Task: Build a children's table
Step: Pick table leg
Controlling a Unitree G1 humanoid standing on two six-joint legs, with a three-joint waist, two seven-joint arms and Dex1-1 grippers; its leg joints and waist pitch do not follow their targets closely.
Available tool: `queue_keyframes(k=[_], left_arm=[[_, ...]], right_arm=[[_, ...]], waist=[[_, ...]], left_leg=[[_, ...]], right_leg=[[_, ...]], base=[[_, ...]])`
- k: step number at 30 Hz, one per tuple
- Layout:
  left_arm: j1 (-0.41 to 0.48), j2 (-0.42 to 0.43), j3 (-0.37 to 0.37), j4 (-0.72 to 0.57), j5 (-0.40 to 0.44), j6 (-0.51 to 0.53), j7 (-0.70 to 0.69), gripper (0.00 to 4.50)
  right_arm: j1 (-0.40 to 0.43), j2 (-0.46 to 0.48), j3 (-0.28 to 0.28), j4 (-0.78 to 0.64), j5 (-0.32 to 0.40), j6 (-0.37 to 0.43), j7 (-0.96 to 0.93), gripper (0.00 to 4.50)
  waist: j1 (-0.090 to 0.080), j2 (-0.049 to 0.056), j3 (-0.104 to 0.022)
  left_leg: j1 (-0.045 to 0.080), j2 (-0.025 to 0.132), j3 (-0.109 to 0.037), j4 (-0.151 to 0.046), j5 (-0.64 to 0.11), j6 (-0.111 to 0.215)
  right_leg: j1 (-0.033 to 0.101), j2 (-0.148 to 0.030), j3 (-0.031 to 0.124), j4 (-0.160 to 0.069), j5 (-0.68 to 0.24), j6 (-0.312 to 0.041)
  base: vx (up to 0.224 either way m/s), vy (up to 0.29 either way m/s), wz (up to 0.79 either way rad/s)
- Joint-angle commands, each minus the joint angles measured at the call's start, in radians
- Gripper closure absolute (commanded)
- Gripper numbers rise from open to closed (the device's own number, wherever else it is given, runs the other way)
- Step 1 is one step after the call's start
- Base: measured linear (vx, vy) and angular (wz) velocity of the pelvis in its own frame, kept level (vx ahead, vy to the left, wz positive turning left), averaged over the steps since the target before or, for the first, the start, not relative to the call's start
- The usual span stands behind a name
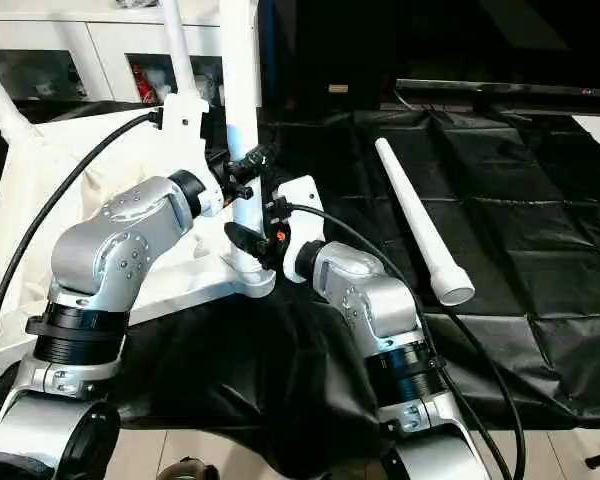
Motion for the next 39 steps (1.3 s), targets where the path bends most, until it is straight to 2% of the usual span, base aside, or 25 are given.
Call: queue_keyframes(k=[1,3,5,6,8,10,12,15,16,19,21,22,25,26,27,28,31,34,38,39], left_arm=[[-0.002,-0.002,0.018,-0.014,-0.036,0.026,-0.03,1.83],[-0.004,0.01,0.018,-0.006,-0.031,0.016,-0.04,1.57],[0.013,0.061,0.015,-0.02,-0.092,0.028,-0.177,1.49],[0.013,0.061,0.015,-0.02,-0.092,0.028,-0.177,1.37],[0.029,0.076,0.046,-0.041,-0.169,0.058,-0.254,1.31],[0.038,0.088,0.068,-0.054,-0.218,0.073,-0.305,1.31],[0.052,0.115,0.123,-0.073,-0.338,0.138,-0.404,1.31],[0.054,0.122,0.156,-0.069,-0.399,0.167,-0.447,1.31],[0.048,0.116,0.193,-0.058,-0.45,0.183,-0.46,1.31],[0.039,0.105,0.233,-0.039,-0.504,0.204,-0.464,1.31],[0.037,0.105,0.238,-0.031,-0.51,0.203,-0.466,1.31],[0.039,0.106,0.233,-0.032,-0.507,0.198,-0.468,1.6],[0.045,0.112,0.228,-0.036,-0.518,0.202,-0.478,1.67],[0.048,0.114,0.226,-0.039,-0.523,0.205,-0.481,1.87],[0.049,0.115,0.227,-0.041,-0.529,0.21,-0.481,1.87],[0.052,0.116,0.223,-0.042,-0.525,0.21,-0.477,2.1],[0.055,0.117,0.212,-0.039,-0.508,0.2,-0.466,2.1],[0.054,0.111,0.209,-0.033,-0.497,0.183,-0.451,2.41],[0.053,0.102,0.21,-0.036,-0.492,0.168,-0.435,2.49],[0.052,0.1,0.211,-0.036,-0.49,0.163,-0.43,2.51]], right_arm=[[-0.001,-0.016,-0.019,-0.017,0.026,-0.028,0.047,2.56],[0.006,-0.028,-0.027,-0.035,0.049,-0.033,0.085,2.57],[0.025,-0.063,-0.034,-0.083,0.1,-0.034,0.184,2.57],[0.025,-0.063,-0.034,-0.083,0.1,-0.034,0.184,2.57],[0.042,-0.089,-0.035,-0.118,0.137,-0.025,0.254,2.57],[0.053,-0.11,-0.031,-0.139,0.155,-0.017,0.298,2.57],[0.076,-0.153,-0.023,-0.173,0.187,0.0,0.379,2.57],[0.087,-0.177,-0.016,-0.186,0.206,0.008,0.425,2.57],[0.093,-0.192,-0.011,-0.193,0.218,0.015,0.453,2.57],[0.098,-0.209,-0.005,-0.199,0.229,0.026,0.48,2.57],[0.099,-0.213,-0.005,-0.199,0.23,0.028,0.487,2.57],[0.098,-0.216,-0.004,-0.197,0.229,0.028,0.489,2.57],[0.097,-0.22,-0.003,-0.195,0.229,0.029,0.495,2.57],[0.097,-0.221,-0.003,-0.194,0.228,0.029,0.497,2.57],[0.097,-0.223,-0.002,-0.194,0.23,0.029,0.499,2.57],[0.096,-0.224,-0.001,-0.193,0.23,0.028,0.499,2.57],[0.096,-0.224,0.0,-0.191,0.225,0.024,0.496,2.57],[0.096,-0.226,0.002,-0.19,0.218,0.02,0.492,2.57],[0.096,-0.222,0.0,-0.183,0.203,0.004,0.476,2.57],[0.095,-0.219,-0.003,-0.179,0.2,0.001,0.469,2.01]], waist=[[0.0,0.007,-0.081],[-0.001,0.008,-0.081],[0.002,0.009,-0.082],[0.002,0.008,-0.081],[0.001,0.011,-0.082],[0.002,0.007,-0.081],[0.003,0.006,-0.08],[0.002,0.005,-0.078],[0.002,0.004,-0.076],[0.002,0.004,-0.075],[0.002,0.003,-0.076],[0.003,0.002,-0.078],[0.004,0.003,-0.079],[0.003,0.003,-0.079],[0.003,0.002,-0.079],[0.003,0.001,-0.079],[0.003,0.001,-0.078],[0.003,0.0,-0.078],[0.003,-0.001,-0.079],[0.003,-0.001,-0.079]], left_leg=[[0.017,0.011,-0.002,-0.063,-0.179,-0.021],[0.016,0.011,-0.003,-0.064,-0.181,-0.016],[0.017,0.011,-0.003,-0.064,-0.184,-0.007],[0.016,0.011,-0.003,-0.065,-0.182,-0.007],[0.017,0.013,-0.002,-0.063,-0.174,-0.005],[0.017,0.012,-0.002,-0.063,-0.177,0.0],[0.018,0.011,0.0,-0.062,-0.183,0.004],[0.019,0.011,0.001,-0.062,-0.199,0.003],[0.02,0.011,0.001,-0.063,-0.209,0.004],[0.02,0.012,0.0,-0.063,-0.213,0.002],[0.021,0.011,0.0,-0.063,-0.216,0.002],[0.02,0.011,-0.001,-0.063,-0.202,0.002],[0.018,0.012,-0.001,-0.062,-0.182,0.005],[0.018,0.012,-0.001,-0.062,-0.18,0.005],[0.018,0.012,-0.001,-0.062,-0.179,0.006],[0.018,0.012,-0.001,-0.062,-0.179,0.007],[0.018,0.012,0.0,-0.062,-0.182,0.007],[0.018,0.012,-0.001,-0.062,-0.184,0.004],[0.018,0.012,0.0,-0.061,-0.173,0.005],[0.017,0.012,0.0,-0.061,-0.169,0.006]], right_leg=[[0.057,-0.063,0.041,-0.069,-0.153,-0.16],[0.059,-0.061,0.04,-0.069,-0.141,-0.163],[0.059,-0.063,0.04,-0.07,-0.15,-0.159],[0.06,-0.062,0.04,-0.068,-0.147,-0.164],[0.059,-0.061,0.039,-0.063,-0.117,-0.184],[0.061,-0.062,0.039,-0.063,-0.123,-0.194],[0.061,-0.062,0.039,-0.063,-0.141,-0.199],[0.058,-0.061,0.038,-0.068,-0.184,-0.196],[0.057,-0.062,0.039,-0.072,-0.21,-0.19],[0.056,-0.061,0.038,-0.072,-0.23,-0.185],[0.056,-0.061,0.038,-0.075,-0.248,-0.176],[0.057,-0.062,0.039,-0.074,-0.238,-0.173],[0.058,-0.062,0.039,-0.071,-0.214,-0.174],[0.058,-0.062,0.039,-0.07,-0.209,-0.175],[0.058,-0.061,0.039,-0.069,-0.2,-0.178],[0.059,-0.061,0.038,-0.069,-0.2,-0.179],[0.058,-0.061,0.039,-0.071,-0.215,-0.173],[0.058,-0.062,0.039,-0.072,-0.23,-0.167],[0.059,-0.062,0.039,-0.071,-0.219,-0.167],[0.059,-0.062,0.039,-0.07,-0.213,-0.168]], base=[[0.0,0.0,0.0],[0.0,0.0,0.0],[0.0,0.0,0.0],[0.0,0.0,0.0],[0.0,0.0,0.0],[0.0,0.0,0.0],[0.0,0.0,0.0],[0.0,0.0,0.0],[0.0,0.0,0.0],[0.0,0.0,0.0],[0.0,0.0,0.0],[0.0,0.0,0.0],[0.0,0.0,0.0],[0.0,0.0,0.0],[0.0,0.0,0.0],[0.0,0.0,0.0],[0.0,0.0,0.0],[0.0,0.0,0.0],[0.0,0.0,0.0],[0.0,0.0,0.0]])
